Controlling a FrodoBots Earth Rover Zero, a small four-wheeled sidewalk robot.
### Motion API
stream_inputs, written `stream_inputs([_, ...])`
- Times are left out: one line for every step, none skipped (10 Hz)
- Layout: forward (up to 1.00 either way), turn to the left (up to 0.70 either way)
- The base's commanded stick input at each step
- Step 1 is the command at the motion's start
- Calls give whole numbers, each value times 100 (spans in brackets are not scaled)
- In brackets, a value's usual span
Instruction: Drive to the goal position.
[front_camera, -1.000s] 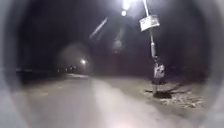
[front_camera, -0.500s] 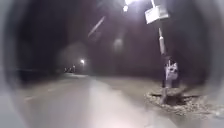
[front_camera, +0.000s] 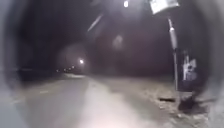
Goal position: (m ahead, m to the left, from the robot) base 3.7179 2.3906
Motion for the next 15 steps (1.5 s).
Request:
stream_inputs([100, 0])
stream_inputs([100, 0])
stream_inputs([100, 0])
stream_inputs([100, 0])
stream_inputs([100, 0])
stream_inputs([100, 0])
stream_inputs([100, 0])
stream_inputs([100, 0])
stream_inputs([100, 0])
stream_inputs([100, 0])
stream_inputs([100, 0])
stream_inputs([100, 0])
stream_inputs([100, 0])
stream_inputs([100, 0])
stream_inputs([100, 0])
